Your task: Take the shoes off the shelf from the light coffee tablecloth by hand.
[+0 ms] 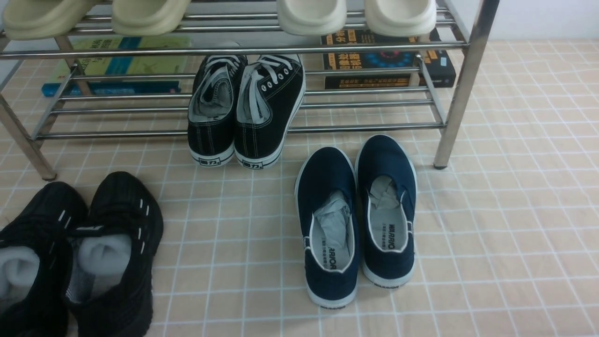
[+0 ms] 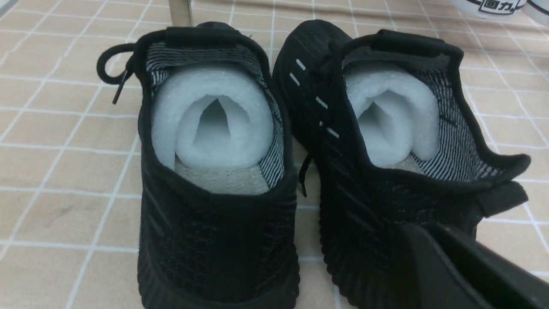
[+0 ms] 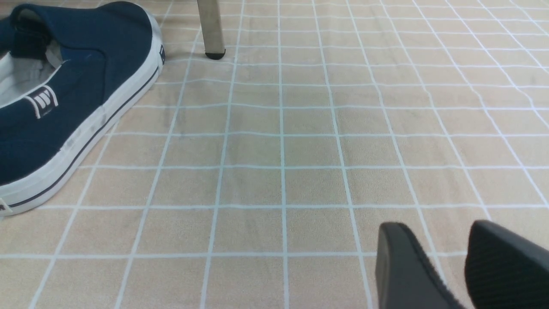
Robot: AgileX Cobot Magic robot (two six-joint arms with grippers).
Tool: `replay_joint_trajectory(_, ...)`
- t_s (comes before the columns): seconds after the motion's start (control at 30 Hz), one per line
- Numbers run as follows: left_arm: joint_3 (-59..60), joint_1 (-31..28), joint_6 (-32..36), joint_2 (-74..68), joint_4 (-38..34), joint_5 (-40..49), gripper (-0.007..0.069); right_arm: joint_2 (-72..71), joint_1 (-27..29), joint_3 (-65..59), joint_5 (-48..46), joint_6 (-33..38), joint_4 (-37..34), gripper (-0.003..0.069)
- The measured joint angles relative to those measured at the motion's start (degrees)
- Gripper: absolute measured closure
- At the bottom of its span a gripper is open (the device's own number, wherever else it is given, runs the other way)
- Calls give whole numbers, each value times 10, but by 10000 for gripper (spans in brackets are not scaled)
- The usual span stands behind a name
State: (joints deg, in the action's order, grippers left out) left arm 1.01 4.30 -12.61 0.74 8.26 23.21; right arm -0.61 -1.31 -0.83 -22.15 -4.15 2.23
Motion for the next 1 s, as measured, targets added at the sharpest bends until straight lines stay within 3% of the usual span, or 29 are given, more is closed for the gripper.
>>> replay_joint_trajectory(1.0,0,-18,0,0,2,0,540,0,0,0,0,0,0,419)
